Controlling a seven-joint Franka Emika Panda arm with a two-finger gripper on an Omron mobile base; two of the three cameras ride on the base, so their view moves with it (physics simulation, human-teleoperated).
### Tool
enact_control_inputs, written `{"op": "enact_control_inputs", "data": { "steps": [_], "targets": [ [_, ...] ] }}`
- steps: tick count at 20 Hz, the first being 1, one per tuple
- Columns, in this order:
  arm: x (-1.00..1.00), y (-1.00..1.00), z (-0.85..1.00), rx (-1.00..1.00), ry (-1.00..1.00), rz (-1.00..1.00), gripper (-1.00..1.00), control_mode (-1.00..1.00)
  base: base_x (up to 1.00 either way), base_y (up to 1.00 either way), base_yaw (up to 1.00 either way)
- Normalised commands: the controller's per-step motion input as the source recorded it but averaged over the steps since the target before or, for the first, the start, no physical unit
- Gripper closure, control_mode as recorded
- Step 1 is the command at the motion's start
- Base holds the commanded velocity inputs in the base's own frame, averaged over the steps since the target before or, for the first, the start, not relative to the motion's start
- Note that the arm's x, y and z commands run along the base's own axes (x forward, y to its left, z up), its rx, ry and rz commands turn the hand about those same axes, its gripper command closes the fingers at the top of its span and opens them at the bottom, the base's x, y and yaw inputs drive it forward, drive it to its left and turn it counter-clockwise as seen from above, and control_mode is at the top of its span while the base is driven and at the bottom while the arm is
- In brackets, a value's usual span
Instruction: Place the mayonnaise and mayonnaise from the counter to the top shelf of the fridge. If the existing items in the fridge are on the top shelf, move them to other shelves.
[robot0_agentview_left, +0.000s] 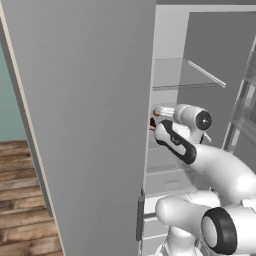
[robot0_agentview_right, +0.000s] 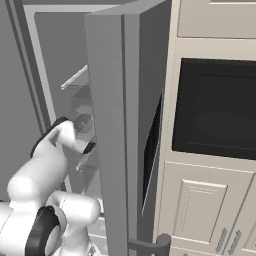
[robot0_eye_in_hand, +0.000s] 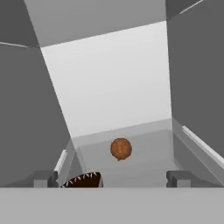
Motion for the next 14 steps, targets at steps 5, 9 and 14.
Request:
{"op": "enact_control_inputs", "data": {
  "steps": [5, 9, 14],
  "targets": [
    [-0.86, 0.42, 0.20, -0.29, 0.39, 0.00, -1.00, -1.00, 0.00, 0.00, 0.00],
    [-0.88, 0.42, 0.68, -0.22, 0.46, 0.00, -1.00, -1.00, 0.00, 0.00, 0.00],
    [-1.00, 0.12, 0.94, -0.16, 0.33, 0.00, -1.00, -1.00, 0.00, 0.00, 0.00]
  ]
}}
